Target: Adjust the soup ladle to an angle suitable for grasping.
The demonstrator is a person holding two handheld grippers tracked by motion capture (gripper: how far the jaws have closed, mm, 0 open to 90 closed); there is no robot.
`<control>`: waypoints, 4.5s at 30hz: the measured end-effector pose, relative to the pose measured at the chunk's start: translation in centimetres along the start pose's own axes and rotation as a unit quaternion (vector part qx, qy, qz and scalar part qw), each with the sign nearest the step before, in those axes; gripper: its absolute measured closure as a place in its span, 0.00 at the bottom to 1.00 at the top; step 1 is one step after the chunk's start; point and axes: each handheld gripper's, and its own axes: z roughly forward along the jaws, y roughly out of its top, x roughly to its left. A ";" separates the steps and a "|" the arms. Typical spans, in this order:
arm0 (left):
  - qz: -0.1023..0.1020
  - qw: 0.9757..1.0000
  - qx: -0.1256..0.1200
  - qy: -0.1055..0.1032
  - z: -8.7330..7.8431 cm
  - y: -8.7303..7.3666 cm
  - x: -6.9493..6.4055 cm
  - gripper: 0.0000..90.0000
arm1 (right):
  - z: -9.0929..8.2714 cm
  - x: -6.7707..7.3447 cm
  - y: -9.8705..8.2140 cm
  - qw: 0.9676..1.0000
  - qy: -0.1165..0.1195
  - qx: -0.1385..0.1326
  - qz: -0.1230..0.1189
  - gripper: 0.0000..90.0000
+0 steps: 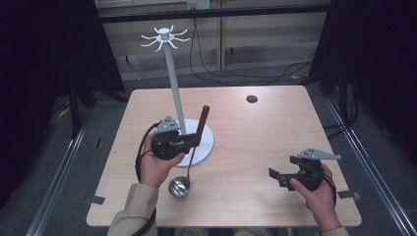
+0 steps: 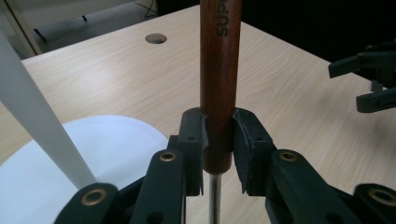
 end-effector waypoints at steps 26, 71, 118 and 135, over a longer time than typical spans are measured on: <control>-0.017 0.989 -0.143 0.037 -4.4 2.9 -0.4 0.83 | -0.1 0.2 0.1 1.000 0.000 -0.015 0.001 0.01; -0.014 0.963 -0.208 0.173 -8.6 8.4 0.5 0.83 | 0.4 0.4 0.0 1.000 0.019 -0.015 0.006 0.02; -0.043 0.959 -0.210 0.185 -7.0 8.9 1.0 0.83 | 0.3 0.6 0.1 1.000 0.023 -0.017 0.005 0.02; -0.055 0.956 -0.211 0.195 -5.9 9.1 1.2 0.83 | 0.4 0.7 0.1 1.000 0.026 -0.014 0.004 0.02</control>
